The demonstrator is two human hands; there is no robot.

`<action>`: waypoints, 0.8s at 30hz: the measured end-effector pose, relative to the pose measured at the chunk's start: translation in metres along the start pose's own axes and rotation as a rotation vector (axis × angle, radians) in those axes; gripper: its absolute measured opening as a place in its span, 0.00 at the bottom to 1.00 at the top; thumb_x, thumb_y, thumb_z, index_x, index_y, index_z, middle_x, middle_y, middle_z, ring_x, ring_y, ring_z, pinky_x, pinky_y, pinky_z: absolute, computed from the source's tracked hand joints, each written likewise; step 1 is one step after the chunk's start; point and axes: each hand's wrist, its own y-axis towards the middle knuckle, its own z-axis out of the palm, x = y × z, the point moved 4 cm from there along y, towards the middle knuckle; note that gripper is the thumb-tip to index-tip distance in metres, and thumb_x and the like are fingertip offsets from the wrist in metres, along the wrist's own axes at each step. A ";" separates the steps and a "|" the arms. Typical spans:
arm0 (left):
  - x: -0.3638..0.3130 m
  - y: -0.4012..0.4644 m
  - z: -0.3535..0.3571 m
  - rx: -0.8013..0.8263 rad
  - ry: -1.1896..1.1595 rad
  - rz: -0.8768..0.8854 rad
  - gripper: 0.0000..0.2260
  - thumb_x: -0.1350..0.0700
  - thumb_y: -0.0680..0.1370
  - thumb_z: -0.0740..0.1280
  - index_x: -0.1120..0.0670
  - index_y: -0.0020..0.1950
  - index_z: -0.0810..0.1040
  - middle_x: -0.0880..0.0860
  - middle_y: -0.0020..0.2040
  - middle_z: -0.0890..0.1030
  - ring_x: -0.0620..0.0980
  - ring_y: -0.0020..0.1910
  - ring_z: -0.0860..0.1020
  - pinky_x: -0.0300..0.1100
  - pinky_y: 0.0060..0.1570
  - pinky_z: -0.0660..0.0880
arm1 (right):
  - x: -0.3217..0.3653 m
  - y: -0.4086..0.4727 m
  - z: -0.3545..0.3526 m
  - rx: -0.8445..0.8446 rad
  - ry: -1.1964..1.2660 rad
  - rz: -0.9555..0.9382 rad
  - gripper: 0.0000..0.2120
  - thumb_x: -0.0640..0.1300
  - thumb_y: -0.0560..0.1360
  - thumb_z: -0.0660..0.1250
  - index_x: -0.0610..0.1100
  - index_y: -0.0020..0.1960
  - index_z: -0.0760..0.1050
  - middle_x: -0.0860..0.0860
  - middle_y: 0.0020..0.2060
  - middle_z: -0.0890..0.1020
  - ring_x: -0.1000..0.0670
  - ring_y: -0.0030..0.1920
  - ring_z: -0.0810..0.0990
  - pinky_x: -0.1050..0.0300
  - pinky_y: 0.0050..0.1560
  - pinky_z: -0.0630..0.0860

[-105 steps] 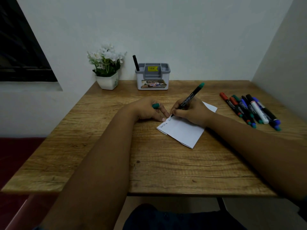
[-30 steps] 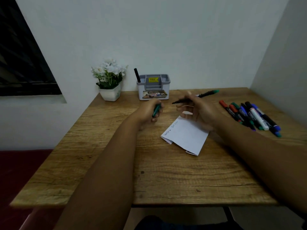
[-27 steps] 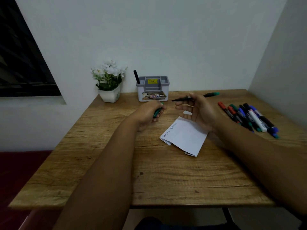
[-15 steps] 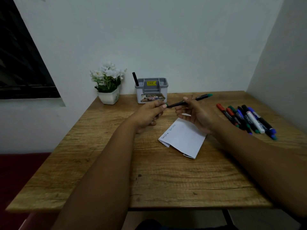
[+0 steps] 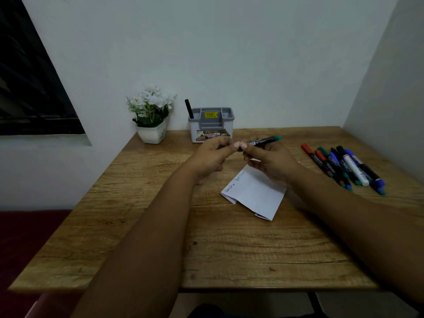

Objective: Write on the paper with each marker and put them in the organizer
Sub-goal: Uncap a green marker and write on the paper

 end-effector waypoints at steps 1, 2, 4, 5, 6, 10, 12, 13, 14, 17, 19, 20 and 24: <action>0.000 0.001 0.000 -0.019 0.004 0.020 0.14 0.51 0.78 0.67 0.61 0.55 0.78 0.40 0.25 0.67 0.39 0.24 0.61 0.33 0.24 0.60 | 0.000 0.000 0.001 0.008 0.013 0.000 0.15 0.49 0.67 0.74 0.43 0.51 0.82 0.52 0.37 0.84 0.57 0.38 0.81 0.65 0.41 0.77; 0.000 0.001 -0.001 -0.032 0.010 0.029 0.16 0.51 0.78 0.67 0.64 0.56 0.77 0.40 0.25 0.67 0.39 0.24 0.61 0.34 0.25 0.60 | -0.001 0.001 0.002 0.012 0.016 -0.003 0.15 0.49 0.67 0.73 0.43 0.50 0.82 0.51 0.37 0.84 0.57 0.38 0.80 0.65 0.40 0.77; -0.002 0.000 0.000 -0.037 0.009 0.031 0.12 0.51 0.78 0.67 0.60 0.52 0.80 0.43 0.26 0.66 0.40 0.25 0.61 0.35 0.26 0.59 | -0.001 0.001 0.003 0.009 0.008 -0.014 0.14 0.47 0.69 0.73 0.40 0.51 0.82 0.48 0.39 0.84 0.56 0.37 0.80 0.65 0.39 0.77; -0.004 -0.001 0.001 -0.029 -0.008 0.020 0.09 0.52 0.79 0.66 0.53 0.44 0.82 0.45 0.27 0.65 0.40 0.25 0.61 0.35 0.25 0.59 | -0.001 0.002 0.003 0.006 0.008 -0.016 0.14 0.46 0.71 0.72 0.39 0.52 0.82 0.47 0.40 0.84 0.56 0.37 0.80 0.65 0.39 0.77; -0.004 -0.001 0.001 -0.027 -0.025 0.017 0.12 0.52 0.79 0.66 0.49 0.36 0.82 0.45 0.27 0.65 0.41 0.25 0.61 0.35 0.25 0.58 | -0.001 0.003 0.002 0.006 0.010 -0.016 0.14 0.45 0.72 0.72 0.37 0.54 0.81 0.47 0.40 0.83 0.56 0.37 0.80 0.65 0.39 0.77; -0.006 0.000 0.000 -0.068 -0.032 -0.020 0.10 0.53 0.79 0.66 0.50 0.37 0.73 0.47 0.29 0.67 0.42 0.26 0.62 0.35 0.25 0.59 | 0.000 0.004 0.000 -0.024 -0.053 0.007 0.22 0.52 0.67 0.74 0.37 0.55 0.80 0.51 0.34 0.81 0.55 0.37 0.78 0.64 0.39 0.76; -0.011 0.003 -0.004 -0.112 0.020 -0.018 0.08 0.52 0.79 0.66 0.52 0.42 0.71 0.47 0.31 0.69 0.42 0.27 0.64 0.36 0.26 0.60 | 0.002 0.007 -0.007 -0.159 -0.115 0.042 0.31 0.54 0.66 0.76 0.39 0.62 0.74 0.53 0.38 0.79 0.55 0.40 0.77 0.60 0.43 0.76; -0.013 0.004 -0.008 -0.161 0.049 -0.004 0.08 0.51 0.79 0.67 0.52 0.43 0.72 0.47 0.34 0.71 0.43 0.30 0.66 0.36 0.27 0.62 | 0.003 0.009 -0.013 -0.261 -0.153 0.054 0.35 0.55 0.66 0.77 0.41 0.66 0.69 0.53 0.42 0.77 0.55 0.44 0.77 0.58 0.47 0.76; -0.015 0.005 -0.014 -0.223 0.081 0.020 0.08 0.50 0.78 0.67 0.51 0.43 0.73 0.47 0.37 0.74 0.44 0.33 0.69 0.37 0.30 0.65 | 0.006 0.010 -0.020 -0.354 -0.237 0.032 0.38 0.55 0.66 0.78 0.45 0.69 0.64 0.54 0.47 0.75 0.54 0.48 0.76 0.55 0.52 0.75; -0.011 0.005 -0.031 -0.362 0.163 0.095 0.08 0.49 0.76 0.70 0.50 0.41 0.74 0.47 0.46 0.78 0.47 0.47 0.74 0.44 0.45 0.71 | 0.023 0.010 -0.021 -0.405 -0.832 -0.256 0.31 0.56 0.71 0.74 0.50 0.69 0.66 0.48 0.58 0.71 0.49 0.58 0.70 0.52 0.58 0.71; -0.007 0.005 -0.035 -0.363 0.193 0.116 0.07 0.50 0.75 0.71 0.50 0.42 0.75 0.49 0.49 0.81 0.49 0.52 0.77 0.46 0.52 0.73 | 0.027 0.012 -0.002 -0.256 -1.208 -0.472 0.22 0.53 0.75 0.70 0.48 0.67 0.73 0.45 0.61 0.71 0.44 0.60 0.68 0.48 0.60 0.69; -0.006 0.005 -0.037 -0.359 0.205 0.126 0.07 0.50 0.75 0.72 0.49 0.43 0.76 0.49 0.48 0.81 0.47 0.51 0.77 0.44 0.50 0.74 | 0.025 0.014 0.009 -0.167 -1.333 -0.534 0.19 0.51 0.76 0.69 0.47 0.66 0.74 0.45 0.61 0.73 0.43 0.59 0.69 0.47 0.60 0.69; -0.005 0.006 -0.047 -0.392 0.159 0.156 0.06 0.51 0.74 0.73 0.49 0.42 0.77 0.43 0.37 0.79 0.35 0.33 0.75 0.34 0.34 0.69 | 0.026 0.030 0.041 0.001 -1.444 -0.608 0.11 0.43 0.80 0.62 0.40 0.59 0.75 0.43 0.54 0.77 0.44 0.53 0.72 0.49 0.51 0.71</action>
